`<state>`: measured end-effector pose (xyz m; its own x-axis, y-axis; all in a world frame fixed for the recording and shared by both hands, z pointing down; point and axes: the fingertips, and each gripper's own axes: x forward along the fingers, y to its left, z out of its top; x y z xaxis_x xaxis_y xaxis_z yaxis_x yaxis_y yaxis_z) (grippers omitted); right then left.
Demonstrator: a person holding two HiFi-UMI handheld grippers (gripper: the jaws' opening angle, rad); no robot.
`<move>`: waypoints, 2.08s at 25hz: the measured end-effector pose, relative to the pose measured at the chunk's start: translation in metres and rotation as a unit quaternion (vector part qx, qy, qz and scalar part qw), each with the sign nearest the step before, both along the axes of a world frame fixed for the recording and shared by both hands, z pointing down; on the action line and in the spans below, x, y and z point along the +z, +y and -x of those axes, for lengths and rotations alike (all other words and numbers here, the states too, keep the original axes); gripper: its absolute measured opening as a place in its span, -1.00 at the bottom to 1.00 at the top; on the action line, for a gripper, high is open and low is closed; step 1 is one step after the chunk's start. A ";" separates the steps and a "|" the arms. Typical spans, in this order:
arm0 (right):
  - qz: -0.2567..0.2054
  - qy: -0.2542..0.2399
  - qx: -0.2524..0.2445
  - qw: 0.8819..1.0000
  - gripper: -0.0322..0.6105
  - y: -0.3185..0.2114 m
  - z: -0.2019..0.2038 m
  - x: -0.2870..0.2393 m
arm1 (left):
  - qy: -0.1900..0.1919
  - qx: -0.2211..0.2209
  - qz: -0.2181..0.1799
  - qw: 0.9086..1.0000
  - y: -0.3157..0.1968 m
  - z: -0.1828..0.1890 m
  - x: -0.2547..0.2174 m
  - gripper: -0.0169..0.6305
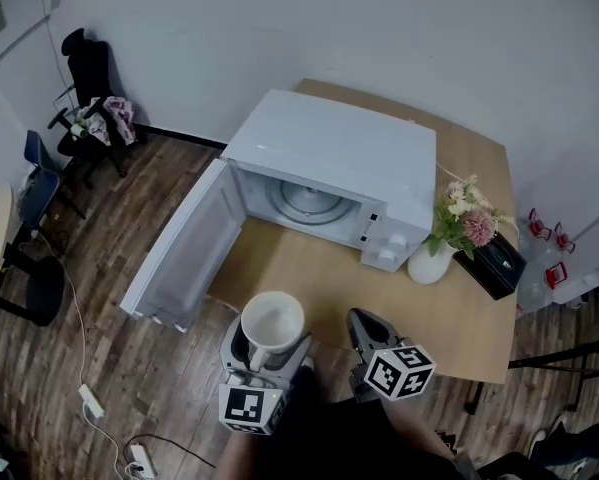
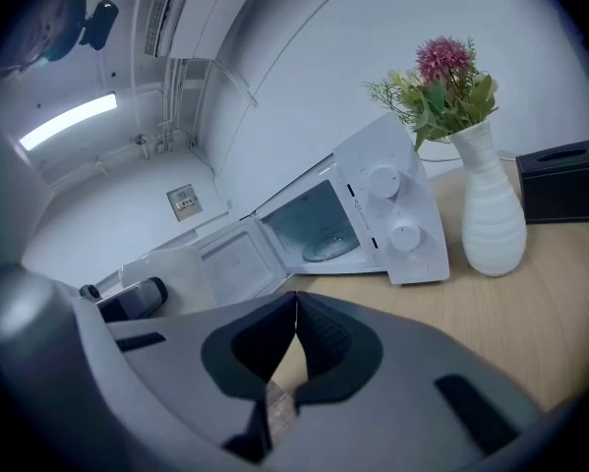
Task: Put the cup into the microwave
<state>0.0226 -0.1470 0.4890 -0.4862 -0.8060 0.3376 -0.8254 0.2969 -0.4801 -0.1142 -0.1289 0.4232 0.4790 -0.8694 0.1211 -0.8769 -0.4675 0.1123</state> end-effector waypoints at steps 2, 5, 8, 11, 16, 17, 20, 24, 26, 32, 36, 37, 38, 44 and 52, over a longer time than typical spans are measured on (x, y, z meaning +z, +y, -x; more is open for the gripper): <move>0.002 0.001 0.009 1.000 -0.92 -0.008 0.000 0.002 | -0.005 0.011 -0.002 1.000 -0.012 0.001 0.001 0.47; 0.007 0.002 0.024 1.000 -0.92 -0.021 0.000 0.006 | -0.006 0.025 -0.001 1.000 -0.031 0.003 0.004 0.47; 0.010 0.002 0.038 0.999 -0.92 -0.032 -0.001 0.010 | -0.005 0.038 0.000 0.999 -0.046 0.005 0.008 0.47; 0.013 0.002 0.047 0.999 -0.92 -0.039 0.000 0.012 | 0.000 0.049 0.000 0.999 -0.059 0.006 0.011 0.46; 0.013 0.004 0.061 0.998 -0.92 -0.047 0.000 0.013 | -0.001 0.056 0.015 0.998 -0.079 0.007 0.015 0.47; 0.014 0.005 0.065 0.998 -0.92 -0.048 -0.001 0.013 | 0.001 0.058 0.015 0.998 -0.083 0.007 0.016 0.47; 0.014 0.006 0.074 0.997 -0.92 -0.048 -0.004 0.013 | 0.005 0.071 0.008 0.997 -0.094 0.003 0.019 0.47; 0.023 0.009 0.084 0.996 -0.92 -0.047 -0.012 0.016 | 0.002 0.076 0.004 0.997 -0.108 -0.004 0.022 0.46; 0.025 0.010 0.086 0.996 -0.92 -0.049 -0.015 0.015 | 0.004 0.078 0.002 0.997 -0.115 -0.008 0.022 0.47; 0.015 0.032 0.072 0.997 -0.92 -0.068 -0.016 0.011 | 0.004 0.075 -0.003 0.997 -0.138 -0.016 0.022 0.47; 0.007 0.037 0.058 0.998 -0.92 -0.087 -0.011 0.009 | 0.004 0.068 -0.006 0.998 -0.155 -0.020 0.024 0.47; 0.005 0.038 0.055 0.998 -0.92 -0.091 -0.010 0.008 | 0.002 0.067 -0.006 0.998 -0.159 -0.021 0.025 0.47; 0.003 0.040 0.051 0.998 -0.92 -0.095 -0.009 0.008 | 0.000 0.065 -0.005 0.998 -0.164 -0.022 0.026 0.47; 0.001 0.044 0.039 0.998 -0.92 -0.115 -0.005 0.010 | -0.009 0.060 -0.005 0.998 -0.189 -0.030 0.037 0.47; 0.005 0.054 0.031 0.998 -0.92 -0.132 0.000 0.022 | -0.013 0.059 -0.007 0.998 -0.219 -0.042 0.046 0.47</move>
<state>0.0225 -0.2788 0.5113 -0.3964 -0.8294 0.3936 -0.8891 0.2400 -0.3899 -0.0727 -0.3474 0.4690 0.5747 -0.8090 0.1236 -0.8184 -0.5688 0.0823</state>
